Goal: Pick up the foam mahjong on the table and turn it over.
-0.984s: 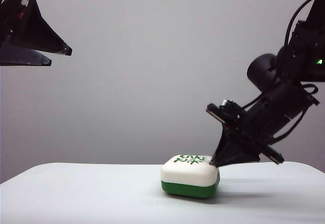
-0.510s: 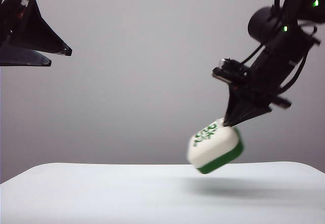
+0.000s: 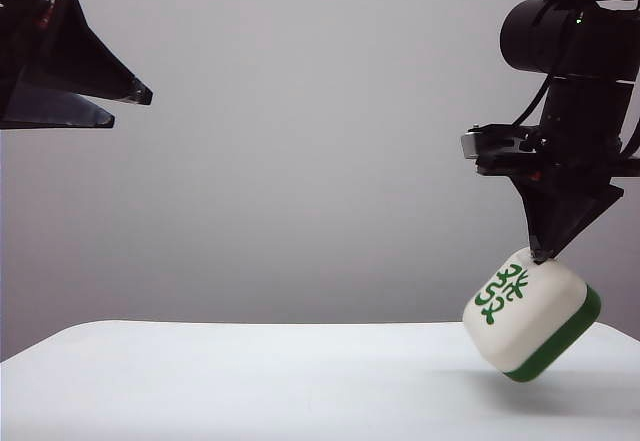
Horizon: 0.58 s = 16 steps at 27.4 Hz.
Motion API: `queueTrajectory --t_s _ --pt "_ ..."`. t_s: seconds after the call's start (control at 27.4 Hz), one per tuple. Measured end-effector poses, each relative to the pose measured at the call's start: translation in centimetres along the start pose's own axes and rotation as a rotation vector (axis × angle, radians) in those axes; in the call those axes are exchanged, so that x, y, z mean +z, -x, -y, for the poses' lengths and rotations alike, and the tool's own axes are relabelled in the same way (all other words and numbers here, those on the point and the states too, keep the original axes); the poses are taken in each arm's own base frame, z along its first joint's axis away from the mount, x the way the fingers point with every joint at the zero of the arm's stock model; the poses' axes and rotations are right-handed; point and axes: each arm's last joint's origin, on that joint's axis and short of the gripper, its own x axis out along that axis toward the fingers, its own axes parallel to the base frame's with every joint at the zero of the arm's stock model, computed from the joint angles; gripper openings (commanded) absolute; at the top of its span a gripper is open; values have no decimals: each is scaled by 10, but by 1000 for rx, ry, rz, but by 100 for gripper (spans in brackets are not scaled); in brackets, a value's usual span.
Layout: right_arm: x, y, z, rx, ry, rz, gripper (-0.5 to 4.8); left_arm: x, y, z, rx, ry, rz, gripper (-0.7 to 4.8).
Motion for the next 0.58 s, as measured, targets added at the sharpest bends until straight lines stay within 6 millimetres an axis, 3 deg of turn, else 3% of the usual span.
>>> queueTrajectory --t_s 0.18,0.33,0.58 --pt "2 -1 -11 7 33 7 -7 0 -2 4 -20 -5 -3 340" --pt "6 -8 -32 32 92 35 -7 0 -3 6 -29 -9 -4 340" --pt "8 -38 -66 24 185 5 -7 0 -4 7 -35 -11 -5 340"
